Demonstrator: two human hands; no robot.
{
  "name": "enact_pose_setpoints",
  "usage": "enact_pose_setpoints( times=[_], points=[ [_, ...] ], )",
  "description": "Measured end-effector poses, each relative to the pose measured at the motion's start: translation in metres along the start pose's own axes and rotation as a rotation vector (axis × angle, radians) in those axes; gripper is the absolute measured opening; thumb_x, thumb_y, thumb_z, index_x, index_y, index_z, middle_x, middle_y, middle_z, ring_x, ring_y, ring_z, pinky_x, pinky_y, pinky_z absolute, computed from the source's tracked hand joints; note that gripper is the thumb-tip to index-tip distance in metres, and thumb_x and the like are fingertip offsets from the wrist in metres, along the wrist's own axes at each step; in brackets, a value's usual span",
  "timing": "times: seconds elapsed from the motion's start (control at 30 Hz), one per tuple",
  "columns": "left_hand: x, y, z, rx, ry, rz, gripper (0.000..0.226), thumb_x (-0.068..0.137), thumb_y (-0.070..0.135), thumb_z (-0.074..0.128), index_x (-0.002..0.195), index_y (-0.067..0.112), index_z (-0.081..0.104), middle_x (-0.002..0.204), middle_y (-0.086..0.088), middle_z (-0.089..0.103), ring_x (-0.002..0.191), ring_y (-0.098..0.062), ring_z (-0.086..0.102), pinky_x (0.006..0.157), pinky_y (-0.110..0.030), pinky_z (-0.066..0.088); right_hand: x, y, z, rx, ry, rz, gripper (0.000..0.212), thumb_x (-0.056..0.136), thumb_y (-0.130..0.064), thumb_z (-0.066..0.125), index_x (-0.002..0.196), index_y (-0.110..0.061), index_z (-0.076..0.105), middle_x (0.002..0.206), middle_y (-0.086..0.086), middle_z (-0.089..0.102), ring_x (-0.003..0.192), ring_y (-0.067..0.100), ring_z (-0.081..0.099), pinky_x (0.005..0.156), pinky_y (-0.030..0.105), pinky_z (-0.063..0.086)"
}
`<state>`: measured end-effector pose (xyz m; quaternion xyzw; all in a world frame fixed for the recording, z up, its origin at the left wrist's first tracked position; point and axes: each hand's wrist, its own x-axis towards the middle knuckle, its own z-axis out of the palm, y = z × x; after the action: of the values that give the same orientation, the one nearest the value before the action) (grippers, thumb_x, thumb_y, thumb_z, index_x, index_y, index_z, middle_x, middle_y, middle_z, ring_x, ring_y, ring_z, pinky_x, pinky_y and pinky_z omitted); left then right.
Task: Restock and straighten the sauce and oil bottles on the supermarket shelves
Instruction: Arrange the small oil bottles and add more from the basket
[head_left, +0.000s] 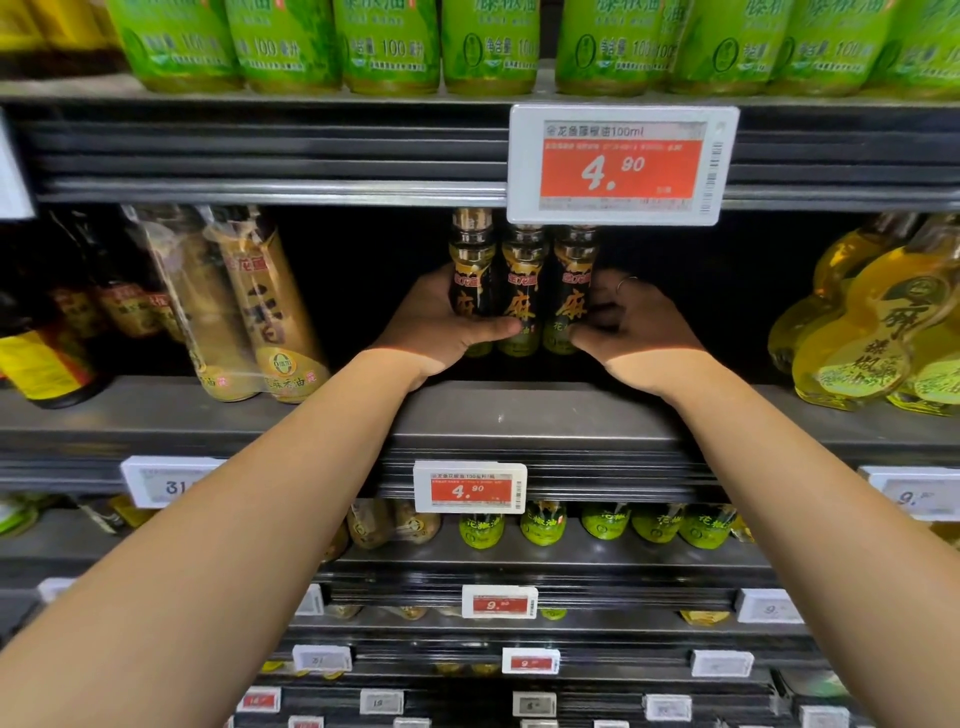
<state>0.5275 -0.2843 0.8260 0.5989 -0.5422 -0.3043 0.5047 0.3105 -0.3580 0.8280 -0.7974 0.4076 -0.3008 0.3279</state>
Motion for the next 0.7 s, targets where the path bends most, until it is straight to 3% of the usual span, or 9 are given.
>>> enact_pose_setpoints(
  times=[0.1, 0.2, 0.3, 0.4, 0.47, 0.57, 0.63, 0.7],
  points=[
    [0.000, -0.001, 0.000, 0.011, -0.005, 0.013, 0.052, 0.070, 0.024, 0.091, 0.108, 0.044, 0.061, 0.099, 0.031, 0.069, 0.096, 0.017, 0.062, 0.088, -0.023, 0.049, -0.002, -0.002, 0.001, 0.002, 0.016, 0.013, 0.056, 0.071, -0.041, 0.070, 0.125, -0.032, 0.061, 0.114, -0.014, 0.069, 0.103, 0.009, 0.067, 0.098, 0.041, 0.056],
    [-0.001, 0.000, -0.001, 0.045, -0.009, 0.025, 0.067, 0.067, 0.023, 0.094, 0.123, 0.035, 0.060, 0.119, 0.016, 0.069, 0.116, -0.006, 0.063, 0.108, -0.045, 0.047, -0.005, -0.002, 0.001, 0.020, 0.014, 0.023, 0.057, 0.070, -0.041, 0.073, 0.124, -0.029, 0.061, 0.115, -0.011, 0.070, 0.105, 0.010, 0.069, 0.099, 0.043, 0.055],
    [-0.004, -0.002, -0.010, 0.142, 0.015, 0.007, 0.100, 0.056, 0.032, 0.098, 0.141, 0.034, 0.044, 0.135, 0.014, 0.060, 0.128, -0.012, 0.054, 0.113, -0.047, 0.041, -0.010, 0.002, -0.002, 0.045, 0.022, 0.062, 0.056, 0.071, -0.037, 0.081, 0.123, -0.028, 0.061, 0.115, -0.011, 0.071, 0.105, 0.009, 0.069, 0.100, 0.040, 0.055],
    [-0.010, -0.005, -0.021, 0.253, 0.044, -0.058, 0.116, 0.050, 0.044, 0.097, 0.148, 0.033, 0.037, 0.145, 0.008, 0.055, 0.133, -0.018, 0.050, 0.113, -0.046, 0.040, -0.016, 0.007, -0.008, 0.042, 0.061, 0.124, 0.053, 0.079, -0.021, 0.085, 0.125, -0.027, 0.058, 0.117, -0.005, 0.069, 0.107, 0.015, 0.068, 0.099, 0.038, 0.055],
    [-0.016, -0.010, -0.025, 0.227, 0.048, -0.085, 0.106, 0.056, 0.039, 0.097, 0.146, 0.027, 0.042, 0.140, 0.003, 0.059, 0.127, -0.019, 0.056, 0.108, -0.043, 0.045, -0.027, 0.008, -0.012, -0.001, 0.094, 0.137, 0.049, 0.082, -0.019, 0.084, 0.123, -0.027, 0.058, 0.115, -0.004, 0.068, 0.104, 0.014, 0.069, 0.096, 0.035, 0.056],
    [-0.038, -0.009, -0.029, 0.192, 0.155, -0.078, 0.064, 0.074, 0.025, 0.090, 0.129, 0.014, 0.059, 0.121, -0.002, 0.067, 0.114, -0.020, 0.065, 0.100, -0.036, 0.052, -0.057, 0.006, -0.023, -0.133, 0.163, 0.112, 0.041, 0.085, -0.024, 0.080, 0.122, -0.023, 0.064, 0.112, -0.004, 0.070, 0.099, 0.013, 0.069, 0.097, 0.035, 0.056],
    [-0.066, -0.001, -0.031, 0.290, 0.294, 0.055, 0.033, 0.081, 0.028, 0.083, 0.110, 0.023, 0.067, 0.104, 0.004, 0.071, 0.100, -0.013, 0.069, 0.092, -0.031, 0.055, -0.085, 0.002, -0.032, -0.175, 0.187, 0.082, 0.032, 0.086, -0.023, 0.078, 0.116, -0.022, 0.067, 0.108, -0.003, 0.071, 0.095, 0.012, 0.069, 0.096, 0.033, 0.056],
    [-0.102, 0.014, -0.019, 0.246, 0.361, 0.228, 0.016, 0.082, 0.027, 0.076, 0.093, 0.033, 0.066, 0.089, 0.013, 0.071, 0.083, -0.003, 0.068, 0.079, -0.023, 0.056, -0.121, 0.000, -0.044, -0.113, 0.220, 0.007, 0.022, 0.087, -0.014, 0.073, 0.107, -0.021, 0.067, 0.103, 0.001, 0.071, 0.089, 0.012, 0.069, 0.089, 0.027, 0.057]
  ],
)
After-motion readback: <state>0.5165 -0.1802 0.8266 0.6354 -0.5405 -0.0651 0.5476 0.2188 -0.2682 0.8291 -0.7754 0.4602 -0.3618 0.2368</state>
